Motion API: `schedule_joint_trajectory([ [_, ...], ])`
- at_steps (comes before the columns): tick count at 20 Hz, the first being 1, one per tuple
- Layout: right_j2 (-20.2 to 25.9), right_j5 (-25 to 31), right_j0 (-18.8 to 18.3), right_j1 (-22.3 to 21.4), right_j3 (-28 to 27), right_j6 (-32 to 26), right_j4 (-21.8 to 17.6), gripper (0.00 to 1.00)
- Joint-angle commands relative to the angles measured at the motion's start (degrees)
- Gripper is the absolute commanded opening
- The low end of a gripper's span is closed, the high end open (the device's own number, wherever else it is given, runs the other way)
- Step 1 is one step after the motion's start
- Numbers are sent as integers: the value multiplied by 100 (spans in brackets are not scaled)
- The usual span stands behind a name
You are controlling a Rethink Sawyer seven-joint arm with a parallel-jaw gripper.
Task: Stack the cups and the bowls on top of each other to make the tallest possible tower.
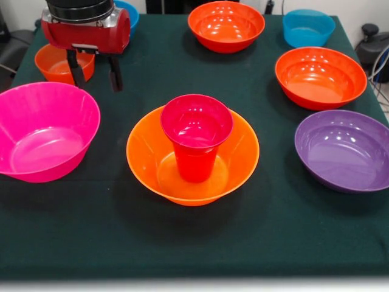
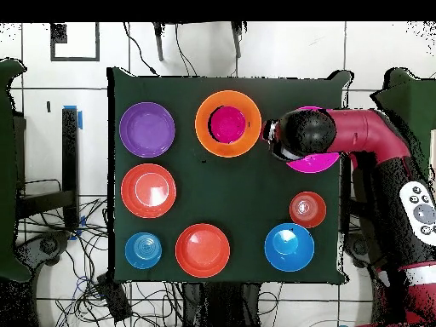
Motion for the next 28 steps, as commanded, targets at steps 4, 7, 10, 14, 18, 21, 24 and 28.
schedule_joint_trajectory([
  [4, 82, 726, 342, 262, -646, -2005, 4, 100],
  [7, 84, 706, 338, 330, -708, -2149, -23, 100],
  [10, 81, 627, 316, 425, -762, -2284, -51, 100],
  [14, 39, 527, 320, 512, -796, -2280, -64, 100],
  [18, -20, 366, 345, 675, -828, -2163, -119, 100],
  [21, -35, 306, 371, 741, -858, -2123, -155, 100],
  [24, -45, 264, 376, 781, -853, -2108, -179, 100],
  [28, -50, 201, 357, 826, -837, -2103, -210, 100],
])
